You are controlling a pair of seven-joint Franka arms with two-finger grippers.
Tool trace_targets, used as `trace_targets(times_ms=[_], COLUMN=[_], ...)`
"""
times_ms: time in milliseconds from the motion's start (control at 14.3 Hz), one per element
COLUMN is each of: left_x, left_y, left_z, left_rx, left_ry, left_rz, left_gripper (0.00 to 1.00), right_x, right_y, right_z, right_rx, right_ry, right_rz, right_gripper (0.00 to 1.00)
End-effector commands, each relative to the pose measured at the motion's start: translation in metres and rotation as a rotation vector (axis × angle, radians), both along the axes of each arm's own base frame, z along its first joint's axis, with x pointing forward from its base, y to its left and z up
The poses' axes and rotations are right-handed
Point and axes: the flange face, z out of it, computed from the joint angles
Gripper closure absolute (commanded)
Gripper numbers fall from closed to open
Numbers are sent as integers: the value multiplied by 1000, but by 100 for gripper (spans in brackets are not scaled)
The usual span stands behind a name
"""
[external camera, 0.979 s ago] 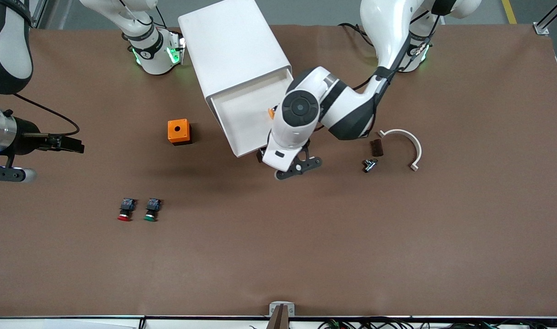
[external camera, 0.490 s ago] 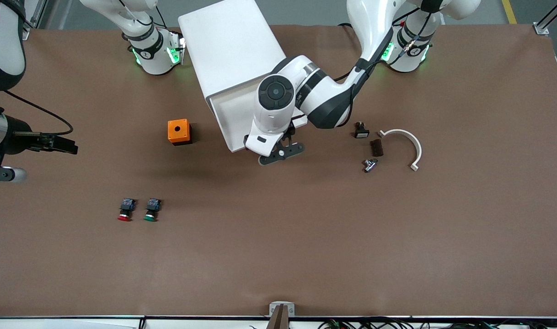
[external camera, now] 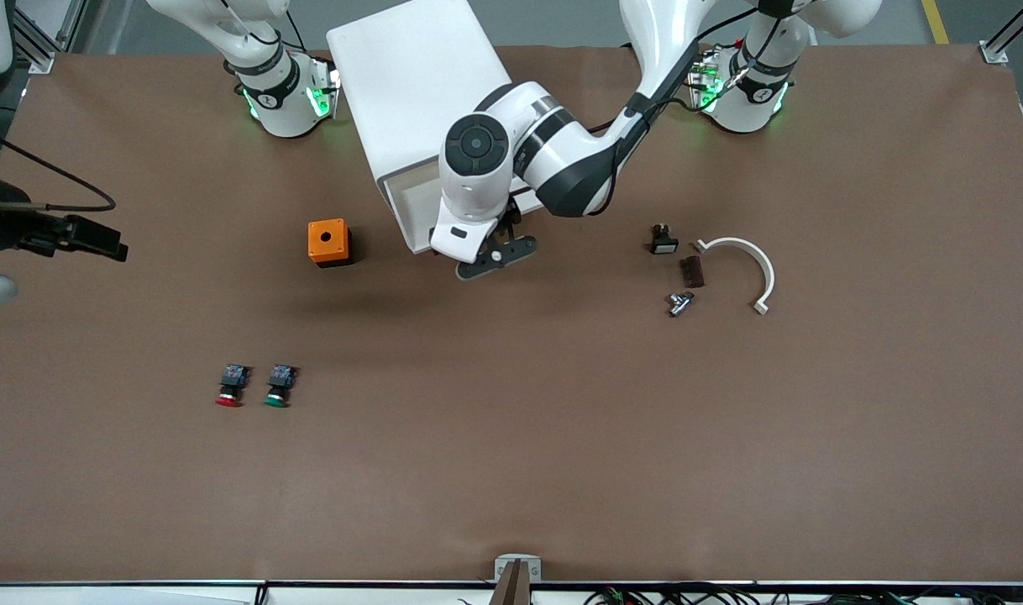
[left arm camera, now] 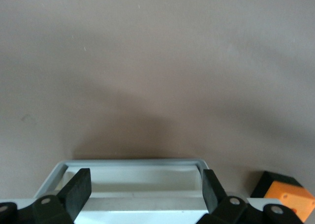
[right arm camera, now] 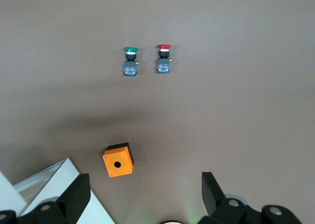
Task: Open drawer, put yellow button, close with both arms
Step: 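Push the drawer shut with the left gripper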
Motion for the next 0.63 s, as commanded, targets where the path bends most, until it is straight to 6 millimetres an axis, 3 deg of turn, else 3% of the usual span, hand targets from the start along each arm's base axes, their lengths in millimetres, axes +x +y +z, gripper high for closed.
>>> trace_targets(times_ms=[0, 280, 560], left_x=[-19, -40, -53], left_y=[-14, -29, -38], left_z=[0, -2, -8], left_rx=[-27, -53, -77], left_ry=[47, 110, 174], left_rz=[16, 32, 56], left_gripper=[1, 1, 1], right_x=[-15, -27, -31], right_y=[6, 6, 6], right_z=[-1, 22, 27], right_rx=[11, 10, 10], right_ry=[0, -49, -58], right_rz=[-21, -15, -15], right_gripper=[0, 0, 0])
